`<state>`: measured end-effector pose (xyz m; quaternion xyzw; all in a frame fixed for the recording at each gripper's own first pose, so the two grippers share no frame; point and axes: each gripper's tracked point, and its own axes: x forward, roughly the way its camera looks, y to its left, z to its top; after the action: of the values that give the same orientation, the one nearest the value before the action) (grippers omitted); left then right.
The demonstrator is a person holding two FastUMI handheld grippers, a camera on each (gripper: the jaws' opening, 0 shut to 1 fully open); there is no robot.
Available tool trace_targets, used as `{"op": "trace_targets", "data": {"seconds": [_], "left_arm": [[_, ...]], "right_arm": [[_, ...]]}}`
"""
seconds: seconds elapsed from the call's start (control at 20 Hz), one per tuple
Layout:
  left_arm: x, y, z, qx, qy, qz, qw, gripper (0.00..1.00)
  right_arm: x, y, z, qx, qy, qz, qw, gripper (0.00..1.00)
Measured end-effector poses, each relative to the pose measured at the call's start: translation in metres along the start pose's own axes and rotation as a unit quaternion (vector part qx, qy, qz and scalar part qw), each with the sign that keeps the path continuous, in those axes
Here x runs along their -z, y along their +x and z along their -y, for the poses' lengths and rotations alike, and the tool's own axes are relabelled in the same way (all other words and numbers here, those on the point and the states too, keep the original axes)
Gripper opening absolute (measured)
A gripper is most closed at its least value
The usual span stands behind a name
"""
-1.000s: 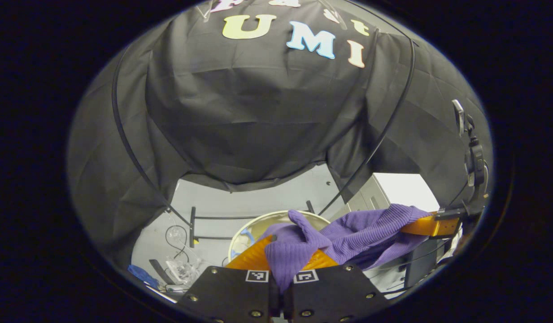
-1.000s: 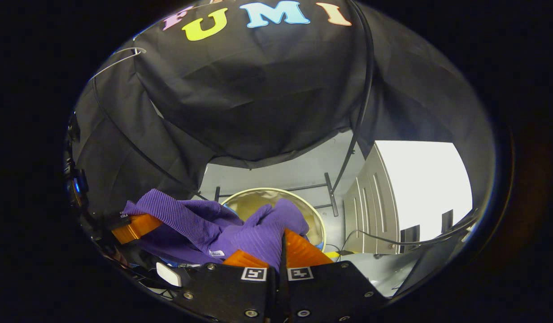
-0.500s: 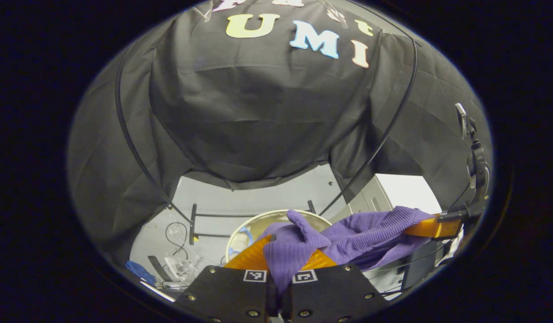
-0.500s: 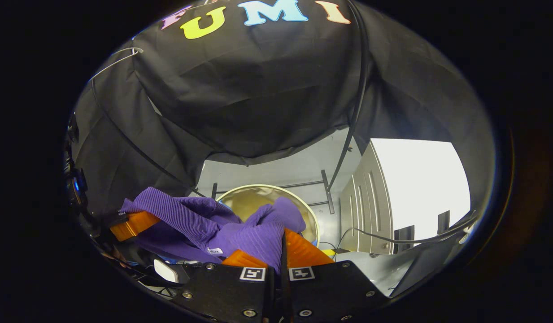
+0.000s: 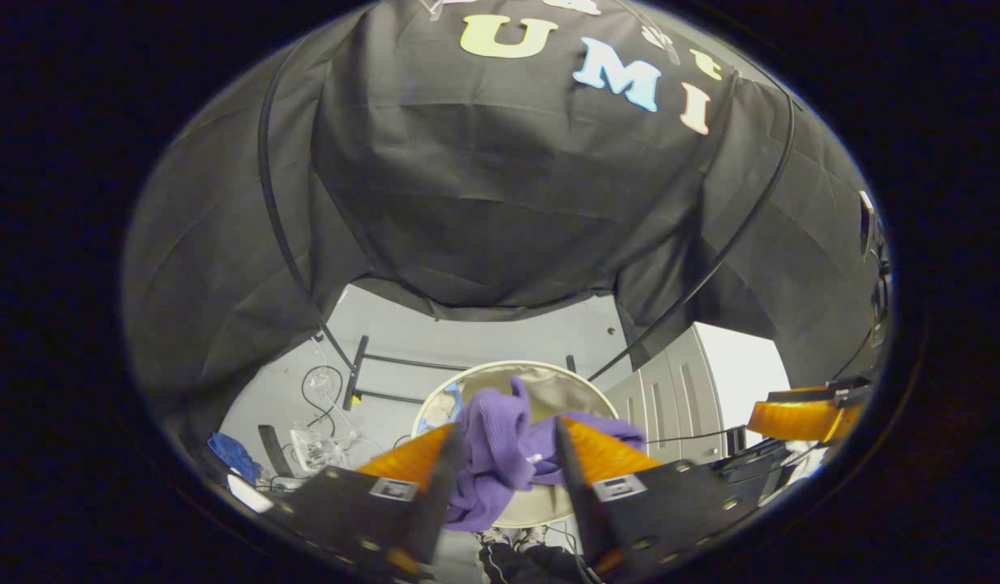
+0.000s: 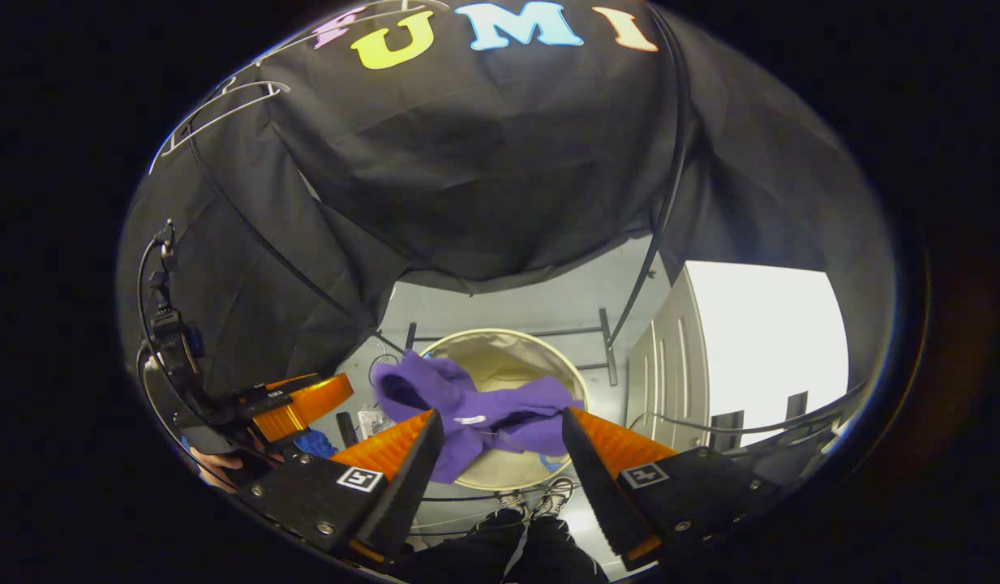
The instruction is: Grasp the clothes on the hanger with both hands and then place them into the laundry hamper below.
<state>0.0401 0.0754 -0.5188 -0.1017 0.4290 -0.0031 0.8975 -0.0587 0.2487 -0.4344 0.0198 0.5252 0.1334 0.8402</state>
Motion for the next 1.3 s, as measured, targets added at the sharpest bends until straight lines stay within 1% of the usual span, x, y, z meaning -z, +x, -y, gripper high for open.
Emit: {"op": "trace_targets", "data": {"seconds": [0.1, 0.15, 0.2, 0.25, 0.3, 0.35, 0.5, 0.55, 0.6, 0.75, 0.8, 0.85, 0.9, 0.95, 1.0, 1.05, 1.1, 1.2, 1.25, 1.3], "left_arm": [[-0.012, -0.014, -0.017, -0.021, 0.005, 0.016, 1.0, 0.94], [-0.022, -0.026, -0.024, -0.029, 0.007, 0.029, 0.999, 0.94], [-0.036, -0.032, -0.026, -0.033, 0.01, 0.046, 0.998, 0.98], [-0.051, -0.042, -0.028, -0.035, 0.012, 0.063, 0.997, 0.94], [-0.067, -0.054, -0.027, -0.036, 0.017, 0.083, 0.996, 0.98], [-0.084, -0.066, -0.026, -0.037, 0.023, 0.104, 0.994, 0.94], [-0.147, -0.111, -0.015, -0.042, 0.049, 0.187, 0.98, 0.94], [-0.166, -0.128, -0.009, -0.043, 0.056, 0.212, 0.975, 0.9], [-0.184, -0.15, -0.002, -0.044, 0.062, 0.236, 0.969, 0.98], [-0.242, -0.219, 0.023, -0.04, 0.085, 0.313, 0.945, 0.98], [-0.255, -0.236, 0.034, -0.039, 0.093, 0.334, 0.937, 0.98], [-0.27, -0.255, 0.046, -0.036, 0.102, 0.353, 0.929, 0.98], [-0.277, -0.274, 0.054, -0.039, 0.11, 0.37, 0.922, 0.98], [-0.286, -0.29, 0.064, -0.046, 0.118, 0.388, 0.913, 0.97], [-0.293, -0.305, 0.07, -0.051, 0.123, 0.407, 0.904, 0.97], [-0.297, -0.319, 0.082, -0.05, 0.116, 0.417, 0.9, 0.97], [-0.304, -0.329, 0.099, -0.037, 0.1, 0.426, 0.898, 0.97], [-0.311, -0.344, 0.139, -0.007, 0.06, 0.441, 0.895, 0.97], [-0.314, -0.354, 0.158, -0.001, 0.048, 0.45, 0.892, 0.97], [-0.316, -0.368, 0.178, 0.003, 0.045, 0.463, 0.885, 0.97]], "right_arm": [[-0.018, -0.02, 0.003, 0.015, -0.007, 0.029, 0.999, 0.95], [-0.027, -0.03, 0.005, 0.021, -0.008, 0.044, 0.999, 0.95], [-0.035, -0.039, 0.007, 0.026, -0.007, 0.06, 0.998, 0.96], [-0.046, -0.052, 0.01, 0.033, -0.006, 0.079, 0.996, 0.96], [-0.058, -0.065, 0.013, 0.041, -0.004, 0.101, 0.994, 0.96], [-0.07, -0.079, 0.019, 0.052, -0.003, 0.125, 0.991, 0.96], [-0.11, -0.122, 0.041, 0.086, 0.007, 0.204, 0.975, 0.96], [-0.123, -0.139, 0.046, 0.092, 0.013, 0.231, 0.969, 0.95], [-0.135, -0.153, 0.051, 0.098, 0.017, 0.257, 0.961, 0.96], [-0.168, -0.2, 0.071, 0.125, 0.02, 0.335, 0.934, 0.95], [-0.178, -0.216, 0.076, 0.128, 0.021, 0.358, 0.924, 0.96], [-0.188, -0.236, 0.078, 0.128, 0.023, 0.382, 0.915, 0.96], [-0.2, -0.257, 0.081, 0.119, 0.026, 0.414, 0.902, 0.96], [-0.212, -0.279, 0.084, 0.109, 0.026, 0.446, 0.888, 0.92], [-0.221, -0.298, 0.093, 0.106, 0.025, 0.474, 0.874, 0.99], [-0.224, -0.313, 0.105, 0.107, 0.02, 0.491, 0.864, 0.91], [-0.227, -0.324, 0.116, 0.109, 0.013, 0.5, 0.859, 0.91], [-0.228, -0.34, 0.143, 0.113, -0.005, 0.502, 0.857, 0.91], [-0.228, -0.349, 0.158, 0.119, -0.015, 0.504, 0.855, 0.91], [-0.228, -0.36, 0.173, 0.124, -0.023, 0.512, 0.849, 0.95]]}}
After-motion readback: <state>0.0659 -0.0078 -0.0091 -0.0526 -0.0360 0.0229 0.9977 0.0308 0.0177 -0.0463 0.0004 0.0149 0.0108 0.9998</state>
